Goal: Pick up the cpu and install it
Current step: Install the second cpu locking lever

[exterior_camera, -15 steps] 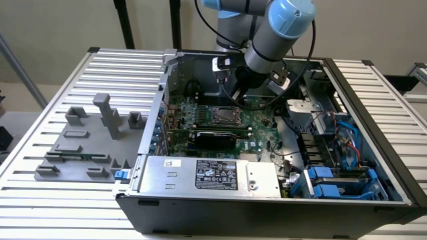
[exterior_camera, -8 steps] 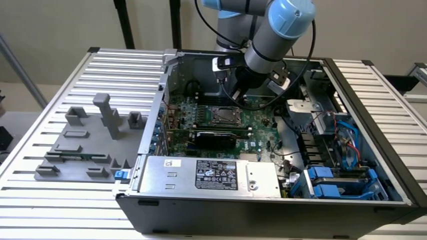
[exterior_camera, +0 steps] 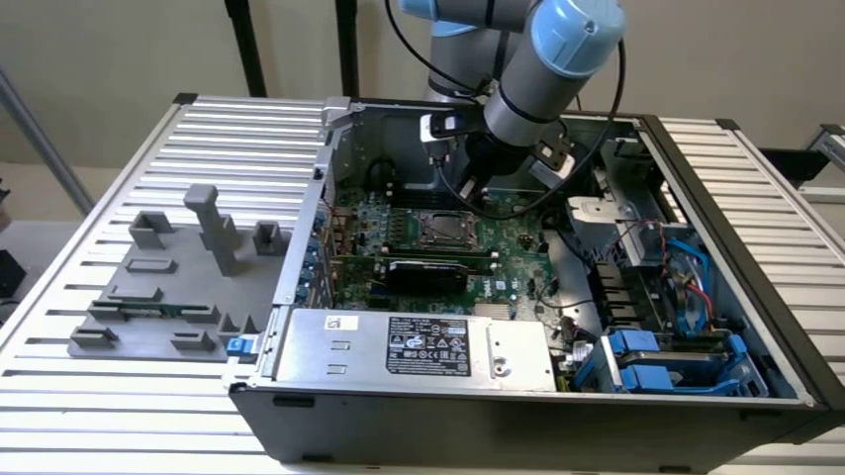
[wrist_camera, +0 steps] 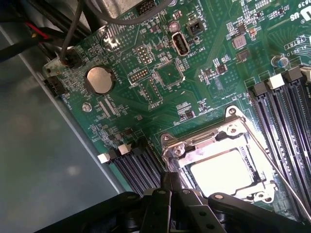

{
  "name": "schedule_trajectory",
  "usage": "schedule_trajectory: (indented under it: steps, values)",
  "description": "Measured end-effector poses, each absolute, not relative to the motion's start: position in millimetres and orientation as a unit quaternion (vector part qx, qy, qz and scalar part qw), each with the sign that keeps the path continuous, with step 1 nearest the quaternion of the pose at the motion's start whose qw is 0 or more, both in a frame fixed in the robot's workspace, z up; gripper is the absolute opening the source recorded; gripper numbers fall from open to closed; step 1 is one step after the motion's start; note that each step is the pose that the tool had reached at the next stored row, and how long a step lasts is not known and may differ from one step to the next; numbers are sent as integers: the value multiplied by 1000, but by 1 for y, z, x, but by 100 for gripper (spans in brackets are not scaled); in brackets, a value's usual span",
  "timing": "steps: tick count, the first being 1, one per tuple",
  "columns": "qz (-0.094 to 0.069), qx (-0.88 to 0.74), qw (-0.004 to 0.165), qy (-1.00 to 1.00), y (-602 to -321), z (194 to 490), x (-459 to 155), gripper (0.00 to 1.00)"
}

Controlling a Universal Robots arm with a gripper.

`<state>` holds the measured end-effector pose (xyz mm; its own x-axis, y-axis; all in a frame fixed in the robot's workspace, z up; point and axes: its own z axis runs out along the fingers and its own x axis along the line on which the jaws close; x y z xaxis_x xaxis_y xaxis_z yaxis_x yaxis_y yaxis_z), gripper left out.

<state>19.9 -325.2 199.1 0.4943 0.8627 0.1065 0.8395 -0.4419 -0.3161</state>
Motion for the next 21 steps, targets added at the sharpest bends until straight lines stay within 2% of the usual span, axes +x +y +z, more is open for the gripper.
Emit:
schedule_trajectory:
  steps: [7, 21]
  values:
    - [35, -848, 166, -502, -339, 220, 20, 11]
    - [35, -848, 166, -502, -388, 257, 18, 11]
